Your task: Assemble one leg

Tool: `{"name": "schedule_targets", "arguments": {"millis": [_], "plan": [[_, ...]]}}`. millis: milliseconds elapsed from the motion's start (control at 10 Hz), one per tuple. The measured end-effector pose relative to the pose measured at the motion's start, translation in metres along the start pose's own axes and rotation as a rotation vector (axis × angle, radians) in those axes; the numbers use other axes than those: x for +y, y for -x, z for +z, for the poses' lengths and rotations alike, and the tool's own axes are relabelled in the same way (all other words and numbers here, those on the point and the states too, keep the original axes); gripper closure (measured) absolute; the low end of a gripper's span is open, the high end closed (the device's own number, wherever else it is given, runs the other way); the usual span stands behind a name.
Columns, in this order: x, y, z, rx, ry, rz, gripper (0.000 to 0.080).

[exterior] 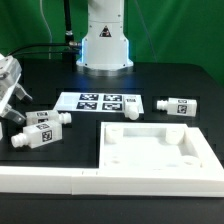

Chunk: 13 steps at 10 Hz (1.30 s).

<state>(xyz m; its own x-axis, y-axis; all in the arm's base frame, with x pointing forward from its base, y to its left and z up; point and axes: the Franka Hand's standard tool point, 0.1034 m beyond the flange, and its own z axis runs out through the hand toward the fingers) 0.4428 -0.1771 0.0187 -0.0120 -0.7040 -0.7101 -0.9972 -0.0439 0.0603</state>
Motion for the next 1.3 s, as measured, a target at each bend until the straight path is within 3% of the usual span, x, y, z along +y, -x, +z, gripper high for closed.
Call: {"name": "schedule_targets", "arguments": {"millis": [700, 1000, 1200, 1300], "plan": [[-0.018, 0.012, 0.003, 0.018, 0.005, -0.036, 0.0151], [-0.024, 0.004, 0.010, 0.092, -0.010, -0.060, 0.0151], [-0.021, 0.003, 0.013, 0.094, -0.006, -0.057, 0.0151], [-0.020, 0.003, 0.013, 0.093, -0.005, -0.056, 0.0281]]}}
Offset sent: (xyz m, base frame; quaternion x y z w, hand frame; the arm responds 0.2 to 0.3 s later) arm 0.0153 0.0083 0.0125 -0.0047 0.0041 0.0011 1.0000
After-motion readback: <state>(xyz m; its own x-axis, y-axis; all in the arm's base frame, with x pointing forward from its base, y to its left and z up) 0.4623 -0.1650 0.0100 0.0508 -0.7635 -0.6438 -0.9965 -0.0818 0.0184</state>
